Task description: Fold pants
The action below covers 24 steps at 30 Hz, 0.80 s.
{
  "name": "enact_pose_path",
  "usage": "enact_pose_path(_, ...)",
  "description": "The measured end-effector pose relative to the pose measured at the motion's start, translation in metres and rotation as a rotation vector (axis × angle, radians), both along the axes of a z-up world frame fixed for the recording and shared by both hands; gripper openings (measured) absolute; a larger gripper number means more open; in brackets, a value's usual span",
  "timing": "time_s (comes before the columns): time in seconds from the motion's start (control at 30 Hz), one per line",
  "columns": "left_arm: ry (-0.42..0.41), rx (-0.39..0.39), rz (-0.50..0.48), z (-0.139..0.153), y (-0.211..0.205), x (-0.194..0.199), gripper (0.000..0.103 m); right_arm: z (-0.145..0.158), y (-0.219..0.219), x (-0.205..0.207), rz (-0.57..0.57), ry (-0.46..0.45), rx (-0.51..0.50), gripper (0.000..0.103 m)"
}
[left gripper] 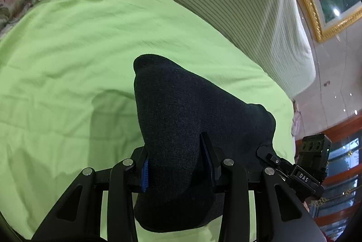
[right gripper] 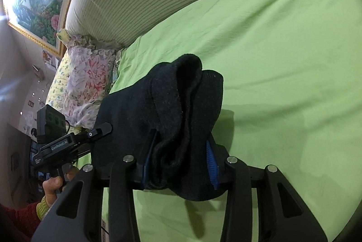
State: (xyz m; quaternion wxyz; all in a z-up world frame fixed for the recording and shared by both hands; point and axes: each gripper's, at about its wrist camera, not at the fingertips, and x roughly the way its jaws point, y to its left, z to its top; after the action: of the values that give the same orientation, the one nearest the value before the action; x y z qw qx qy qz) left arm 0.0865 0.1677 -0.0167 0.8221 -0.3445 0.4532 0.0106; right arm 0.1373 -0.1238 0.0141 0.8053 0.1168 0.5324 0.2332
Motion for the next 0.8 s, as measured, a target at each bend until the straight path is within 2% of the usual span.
enact_pose_path(0.2, 0.004, 0.021, 0.048, -0.004, 0.024, 0.006, 0.038, -0.009, 0.024, 0.023, 0.044, -0.002, -0.015, 0.042)
enact_pose_path(0.47, 0.052, 0.034, 0.070, -0.027, 0.038, 0.009, 0.039, -0.029, 0.039, 0.037, 0.083, 0.022, -0.061, 0.042)
enact_pose_path(0.8, 0.109, 0.059, 0.078, -0.047, 0.036, 0.008, 0.060, -0.042, 0.027, 0.041, 0.068, 0.045, -0.091, 0.052)
